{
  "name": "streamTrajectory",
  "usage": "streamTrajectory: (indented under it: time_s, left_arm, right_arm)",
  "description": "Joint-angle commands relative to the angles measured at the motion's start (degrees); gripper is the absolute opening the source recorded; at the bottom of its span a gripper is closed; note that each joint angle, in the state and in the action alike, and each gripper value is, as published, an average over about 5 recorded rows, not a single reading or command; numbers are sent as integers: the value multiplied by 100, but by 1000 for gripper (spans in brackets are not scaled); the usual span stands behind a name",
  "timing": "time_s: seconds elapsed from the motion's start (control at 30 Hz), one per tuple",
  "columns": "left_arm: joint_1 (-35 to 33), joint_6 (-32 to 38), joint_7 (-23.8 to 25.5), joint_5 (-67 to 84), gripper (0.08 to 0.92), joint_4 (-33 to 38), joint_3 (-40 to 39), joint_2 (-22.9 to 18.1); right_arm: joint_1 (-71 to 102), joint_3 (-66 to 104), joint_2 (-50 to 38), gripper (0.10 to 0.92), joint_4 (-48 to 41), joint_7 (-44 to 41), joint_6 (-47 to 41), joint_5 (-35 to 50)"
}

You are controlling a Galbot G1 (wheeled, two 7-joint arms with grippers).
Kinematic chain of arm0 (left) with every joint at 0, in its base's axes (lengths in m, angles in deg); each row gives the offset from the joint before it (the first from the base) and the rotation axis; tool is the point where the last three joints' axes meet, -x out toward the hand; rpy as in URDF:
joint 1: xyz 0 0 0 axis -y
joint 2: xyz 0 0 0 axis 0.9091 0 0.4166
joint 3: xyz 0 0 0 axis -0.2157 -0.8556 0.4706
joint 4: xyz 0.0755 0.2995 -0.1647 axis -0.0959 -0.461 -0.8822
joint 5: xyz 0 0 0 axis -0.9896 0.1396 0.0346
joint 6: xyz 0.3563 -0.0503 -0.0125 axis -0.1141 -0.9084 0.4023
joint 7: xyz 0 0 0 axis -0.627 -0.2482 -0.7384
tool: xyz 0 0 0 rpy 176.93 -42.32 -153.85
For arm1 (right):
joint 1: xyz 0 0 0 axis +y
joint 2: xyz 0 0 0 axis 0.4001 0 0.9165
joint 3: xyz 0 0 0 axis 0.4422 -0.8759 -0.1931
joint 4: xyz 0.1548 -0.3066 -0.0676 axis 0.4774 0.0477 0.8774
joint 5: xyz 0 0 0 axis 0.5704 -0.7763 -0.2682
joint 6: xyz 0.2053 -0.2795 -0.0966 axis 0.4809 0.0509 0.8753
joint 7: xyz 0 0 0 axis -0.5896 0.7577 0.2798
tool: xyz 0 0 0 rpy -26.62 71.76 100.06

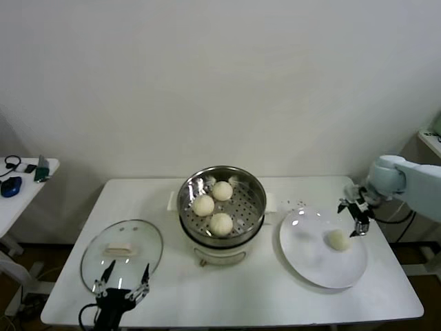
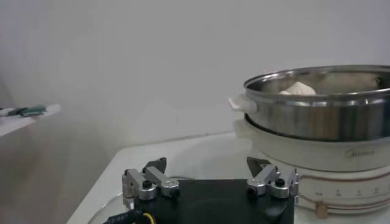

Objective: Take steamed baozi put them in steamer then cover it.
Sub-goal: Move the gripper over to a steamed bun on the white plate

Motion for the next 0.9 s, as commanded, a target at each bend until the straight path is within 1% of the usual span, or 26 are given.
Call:
streamTrajectory:
  time_s: [0.03, 0.3, 0.67, 0.8, 0.9]
  left_arm:
    - [-45, -4, -6, -19, 823, -1, 11, -22]
    - [-41, -18, -3, -24, 823, -2, 3, -7]
    - [-31, -28, -4, -36, 823, 21, -31, 18]
    - [-32, -23, -8, -27, 823, 31, -25, 27]
    - [-29, -21, -10, -19, 823, 31, -26, 38]
  right_arm:
    - [1193, 764, 200, 823, -564, 87, -83, -286]
    - [1319, 873, 335, 815, -650, 176, -129, -347]
    - [1162, 859, 311, 706, -544, 261, -153, -419]
    - [547, 498, 211, 677, -273, 205, -148, -234]
    - [-434, -151, 158, 669, 81, 136, -156, 171]
